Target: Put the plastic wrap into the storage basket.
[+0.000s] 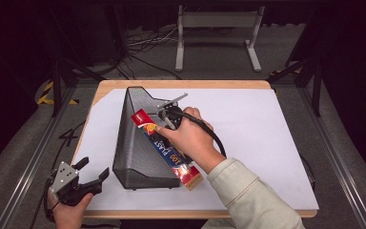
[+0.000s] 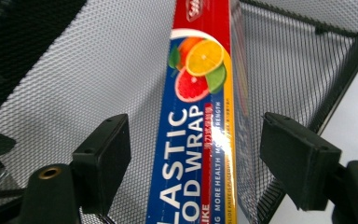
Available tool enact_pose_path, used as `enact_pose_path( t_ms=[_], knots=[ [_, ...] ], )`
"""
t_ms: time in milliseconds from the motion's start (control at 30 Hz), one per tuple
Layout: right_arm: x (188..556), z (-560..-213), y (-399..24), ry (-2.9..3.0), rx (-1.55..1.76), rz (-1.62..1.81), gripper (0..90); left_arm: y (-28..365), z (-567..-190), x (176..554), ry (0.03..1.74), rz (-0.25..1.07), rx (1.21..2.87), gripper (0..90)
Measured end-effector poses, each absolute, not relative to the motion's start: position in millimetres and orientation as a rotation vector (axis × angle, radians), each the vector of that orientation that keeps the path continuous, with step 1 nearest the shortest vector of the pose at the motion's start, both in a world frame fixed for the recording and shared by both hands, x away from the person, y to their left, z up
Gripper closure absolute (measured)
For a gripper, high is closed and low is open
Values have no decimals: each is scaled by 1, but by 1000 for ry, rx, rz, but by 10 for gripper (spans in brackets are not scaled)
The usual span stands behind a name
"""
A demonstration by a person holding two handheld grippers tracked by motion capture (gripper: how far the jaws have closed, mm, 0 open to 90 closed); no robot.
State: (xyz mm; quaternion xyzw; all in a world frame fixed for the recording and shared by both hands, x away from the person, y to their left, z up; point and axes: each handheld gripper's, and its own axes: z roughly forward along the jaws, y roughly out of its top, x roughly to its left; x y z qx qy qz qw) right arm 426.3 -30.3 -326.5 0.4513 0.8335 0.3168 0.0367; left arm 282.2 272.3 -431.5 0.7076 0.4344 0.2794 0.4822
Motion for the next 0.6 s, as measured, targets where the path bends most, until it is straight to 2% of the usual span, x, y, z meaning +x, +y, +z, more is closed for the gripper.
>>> enact_pose_path(
  t_ms=[600],
  knots=[
    [402,-298,-61,2406,1140,1257,236,274,-431,281,1066,682,1714,180]
  ],
)
